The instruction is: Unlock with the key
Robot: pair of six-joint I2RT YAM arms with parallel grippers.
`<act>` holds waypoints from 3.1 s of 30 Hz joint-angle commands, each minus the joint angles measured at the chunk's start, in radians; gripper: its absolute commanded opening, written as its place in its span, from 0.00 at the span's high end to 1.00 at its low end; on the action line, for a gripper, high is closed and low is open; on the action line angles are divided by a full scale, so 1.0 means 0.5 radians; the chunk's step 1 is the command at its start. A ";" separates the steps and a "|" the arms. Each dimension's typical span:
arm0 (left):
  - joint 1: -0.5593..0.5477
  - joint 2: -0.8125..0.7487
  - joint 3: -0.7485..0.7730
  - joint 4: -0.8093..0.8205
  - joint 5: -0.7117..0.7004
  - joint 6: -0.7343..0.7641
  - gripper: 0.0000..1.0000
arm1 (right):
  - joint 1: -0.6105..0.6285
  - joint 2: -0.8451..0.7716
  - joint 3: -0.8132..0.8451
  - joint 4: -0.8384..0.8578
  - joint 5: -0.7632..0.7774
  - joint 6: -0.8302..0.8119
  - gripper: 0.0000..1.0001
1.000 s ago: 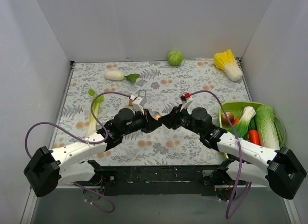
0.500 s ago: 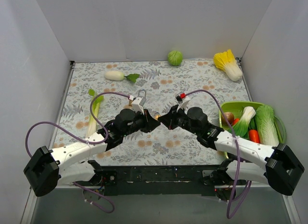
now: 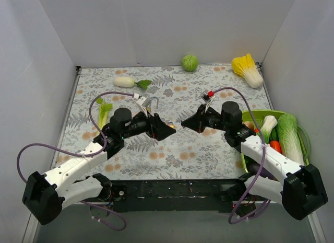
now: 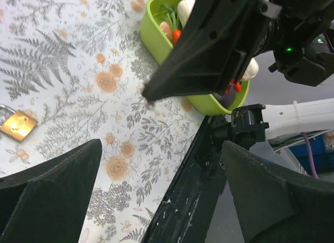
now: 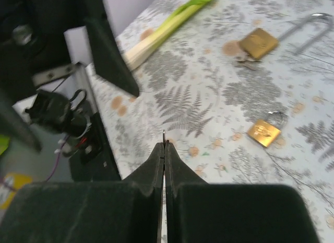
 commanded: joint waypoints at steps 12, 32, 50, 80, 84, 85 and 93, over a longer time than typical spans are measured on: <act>0.250 0.256 0.334 -0.321 0.995 0.306 0.36 | -0.067 0.061 0.273 -0.336 -1.340 -0.185 0.99; -0.038 0.498 0.466 -0.317 0.919 0.319 0.66 | -0.070 0.236 0.337 -0.566 -1.411 -0.323 0.99; -0.056 0.449 0.445 -0.262 0.823 0.303 0.78 | -0.070 0.273 0.319 -0.584 -1.442 -0.354 0.99; -0.056 0.363 0.343 -0.299 0.823 0.313 0.75 | -0.070 0.242 0.322 -0.593 -1.442 -0.348 0.99; -0.056 0.366 0.340 -0.305 0.817 0.310 0.75 | -0.070 0.239 0.322 -0.593 -1.442 -0.342 0.99; -0.056 0.369 0.340 -0.305 0.817 0.313 0.75 | -0.070 0.239 0.322 -0.593 -1.442 -0.342 0.99; -0.056 0.378 0.349 -0.302 0.817 0.316 0.80 | -0.070 0.239 0.328 -0.593 -1.442 -0.336 0.99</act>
